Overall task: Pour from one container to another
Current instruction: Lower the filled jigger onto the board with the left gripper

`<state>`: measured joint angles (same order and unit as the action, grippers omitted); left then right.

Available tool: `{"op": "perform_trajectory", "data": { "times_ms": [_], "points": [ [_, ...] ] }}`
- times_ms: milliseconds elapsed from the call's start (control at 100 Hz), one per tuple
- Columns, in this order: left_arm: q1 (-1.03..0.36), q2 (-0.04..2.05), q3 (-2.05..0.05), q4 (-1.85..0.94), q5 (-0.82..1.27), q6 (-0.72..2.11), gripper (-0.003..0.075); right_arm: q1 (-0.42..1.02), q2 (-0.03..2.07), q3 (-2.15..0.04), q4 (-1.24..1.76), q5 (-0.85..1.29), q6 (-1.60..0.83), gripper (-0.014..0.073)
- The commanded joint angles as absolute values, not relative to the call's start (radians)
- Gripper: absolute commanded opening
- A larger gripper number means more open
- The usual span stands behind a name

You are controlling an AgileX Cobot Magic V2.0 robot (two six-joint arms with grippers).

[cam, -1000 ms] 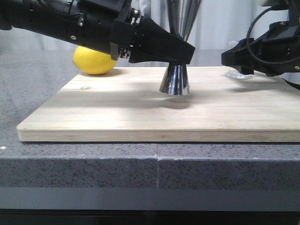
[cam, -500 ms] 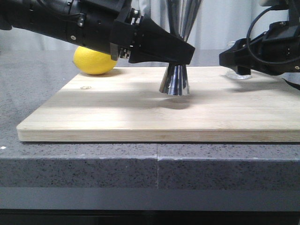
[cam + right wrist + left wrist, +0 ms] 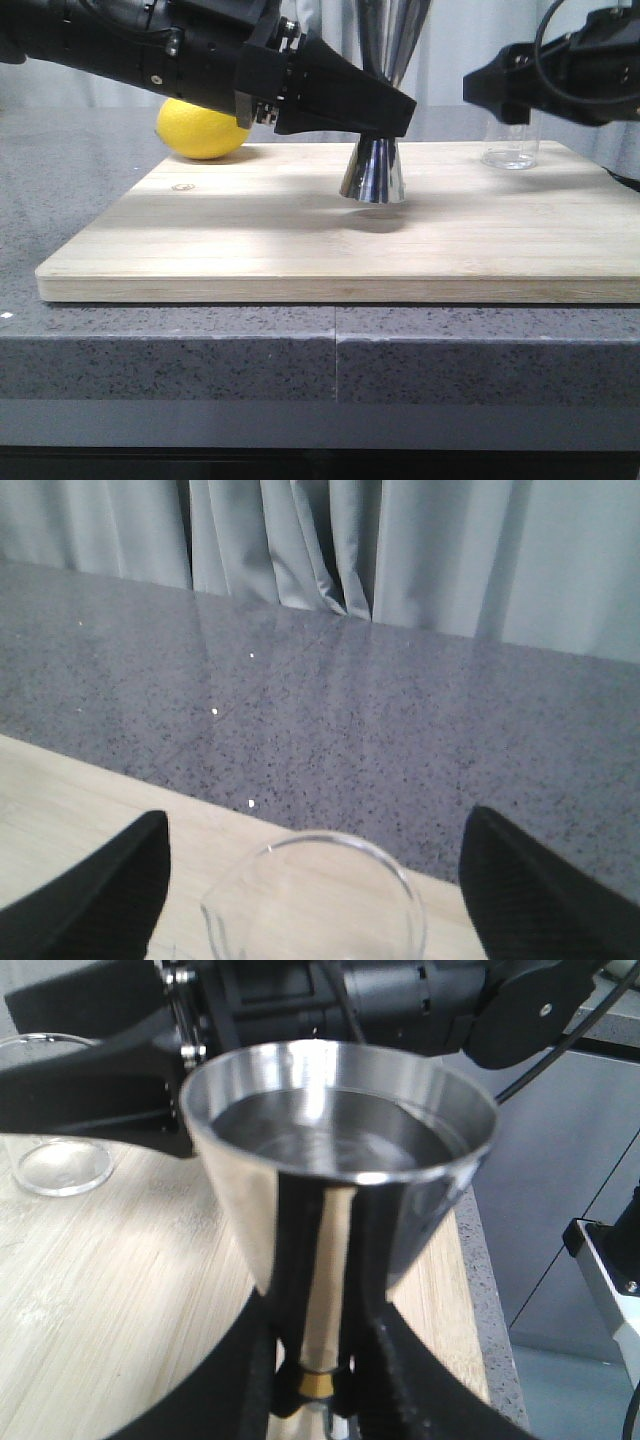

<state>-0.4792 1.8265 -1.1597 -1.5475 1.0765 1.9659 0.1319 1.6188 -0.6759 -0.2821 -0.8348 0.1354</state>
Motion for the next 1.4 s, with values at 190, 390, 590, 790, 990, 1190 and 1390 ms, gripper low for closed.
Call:
{"op": "perform_trajectory", "data": {
  "times_ms": [190, 390, 590, 790, 990, 1190, 1390],
  "points": [
    [-0.464, 1.769, -1.194, -1.637, 1.138, 1.96, -0.0013, 0.126, 1.444, -0.695, -0.268, -0.918, 0.132, 0.054],
    [-0.427, 1.769, -1.194, -1.667, 1.138, 1.998, -0.0013, 0.126, 1.293, -0.695, -0.268, -0.918, 0.14, 0.054],
    [-0.404, 1.769, -1.194, -1.71, 1.13, 2.061, -0.0013, 0.131, 1.16, -0.695, -0.268, -0.906, 0.149, 0.054],
    [-0.404, 1.769, -1.194, -1.758, 1.08, 2.144, -0.0013, 0.154, 1.069, -0.695, -0.268, -0.865, 0.149, 0.054],
    [-0.404, 1.8, -1.194, -1.775, 1.039, 2.169, -0.0013, 0.16, 1.026, -0.695, -0.268, -0.821, 0.149, 0.054],
    [-0.401, 1.831, -1.194, -1.787, 1.046, 2.175, -0.0013, 0.16, 1.011, -0.695, -0.268, -0.791, 0.149, 0.054],
    [-0.396, 1.838, -1.192, -1.787, 1.044, 2.177, -0.0013, 0.16, 1.006, -0.695, -0.268, -0.77, 0.149, 0.0534]
  ]
}}
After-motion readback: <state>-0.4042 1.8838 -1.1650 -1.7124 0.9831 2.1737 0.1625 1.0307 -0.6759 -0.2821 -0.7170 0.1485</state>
